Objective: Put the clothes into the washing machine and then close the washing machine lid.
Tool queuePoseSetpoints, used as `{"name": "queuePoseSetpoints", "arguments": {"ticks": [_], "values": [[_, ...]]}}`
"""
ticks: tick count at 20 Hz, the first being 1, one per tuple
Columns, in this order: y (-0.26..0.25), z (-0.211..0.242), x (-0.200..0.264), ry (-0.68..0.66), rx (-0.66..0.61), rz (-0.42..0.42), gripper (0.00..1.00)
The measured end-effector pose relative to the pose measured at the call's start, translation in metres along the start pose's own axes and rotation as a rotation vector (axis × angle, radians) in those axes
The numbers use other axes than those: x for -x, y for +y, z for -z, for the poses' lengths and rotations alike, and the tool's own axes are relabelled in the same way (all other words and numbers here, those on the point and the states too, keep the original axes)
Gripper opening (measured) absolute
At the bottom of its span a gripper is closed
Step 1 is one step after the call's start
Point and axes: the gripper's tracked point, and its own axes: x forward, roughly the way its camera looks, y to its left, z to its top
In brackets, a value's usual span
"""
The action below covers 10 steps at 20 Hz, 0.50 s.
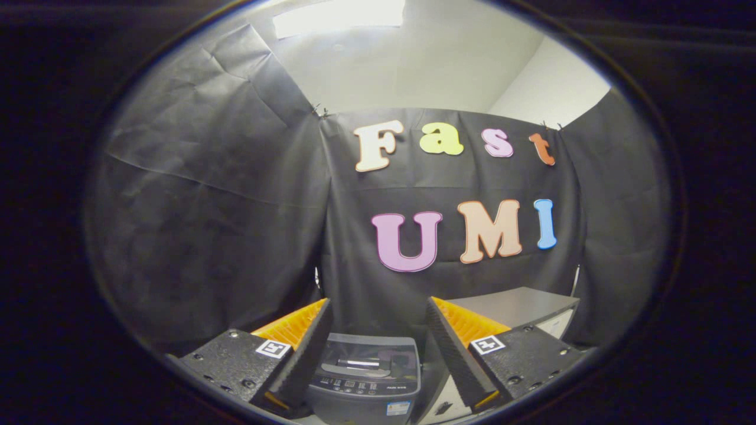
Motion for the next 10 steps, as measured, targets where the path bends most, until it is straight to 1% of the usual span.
{"name": "queuePoseSetpoints", "arguments": {"ticks": [5,10], "values": [[-0.010,0.005,0.025,0.011,-0.011,-0.010,0.96],[-0.023,0.013,0.053,0.007,-0.014,-0.002,0.96]]}}
